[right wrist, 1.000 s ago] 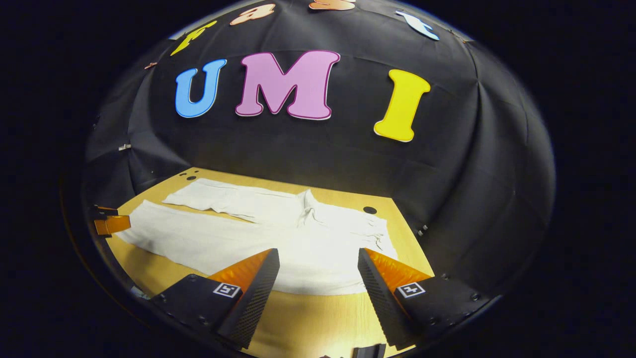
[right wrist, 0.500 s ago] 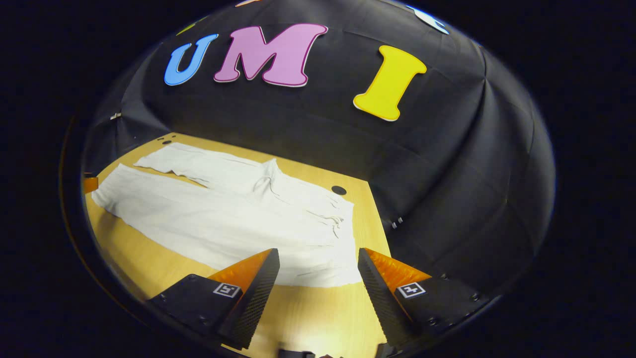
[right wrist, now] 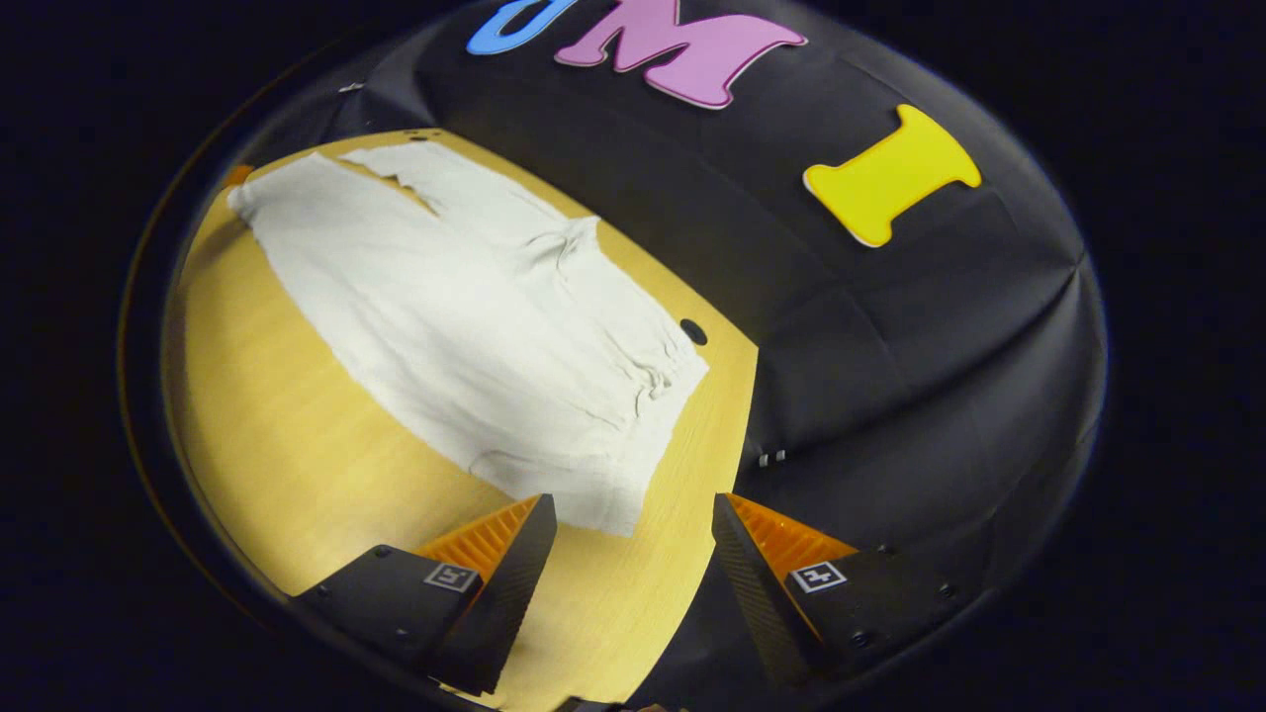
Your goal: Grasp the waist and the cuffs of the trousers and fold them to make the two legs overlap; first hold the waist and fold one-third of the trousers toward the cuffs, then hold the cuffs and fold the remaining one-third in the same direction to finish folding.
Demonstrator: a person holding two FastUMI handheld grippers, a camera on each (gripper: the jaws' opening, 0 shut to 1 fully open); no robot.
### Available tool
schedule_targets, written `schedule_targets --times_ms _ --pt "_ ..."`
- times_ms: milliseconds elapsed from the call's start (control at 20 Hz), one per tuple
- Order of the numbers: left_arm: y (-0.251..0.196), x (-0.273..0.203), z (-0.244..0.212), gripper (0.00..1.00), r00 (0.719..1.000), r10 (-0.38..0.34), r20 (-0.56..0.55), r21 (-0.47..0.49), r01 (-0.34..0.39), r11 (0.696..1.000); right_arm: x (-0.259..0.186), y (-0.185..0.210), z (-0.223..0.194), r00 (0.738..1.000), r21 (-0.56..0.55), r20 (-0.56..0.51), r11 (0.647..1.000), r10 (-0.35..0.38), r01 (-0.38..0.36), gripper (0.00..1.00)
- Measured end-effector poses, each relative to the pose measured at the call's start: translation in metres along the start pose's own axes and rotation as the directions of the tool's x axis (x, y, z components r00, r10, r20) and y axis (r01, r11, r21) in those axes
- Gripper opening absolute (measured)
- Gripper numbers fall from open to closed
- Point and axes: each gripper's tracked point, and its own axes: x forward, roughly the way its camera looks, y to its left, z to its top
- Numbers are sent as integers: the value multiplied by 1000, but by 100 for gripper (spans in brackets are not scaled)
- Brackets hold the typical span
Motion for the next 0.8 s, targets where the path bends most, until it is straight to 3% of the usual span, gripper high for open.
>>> schedule_targets --times_ms 400,650,800 --pt "35 -9 -20 96 994 98 -48 -25 -99 995 51 9 -41 989 -239 -137 968 48 -81 98" --pt "52 -14 -30 96 987 140 -74 -41 -144 989 71 11 -23 994 -423 -95 902 50 -85 96" --pt "57 -14 -35 96 983 158 -91 -19 -161 987 87 15 -16 989 -540 -115 830 93 -140 93"
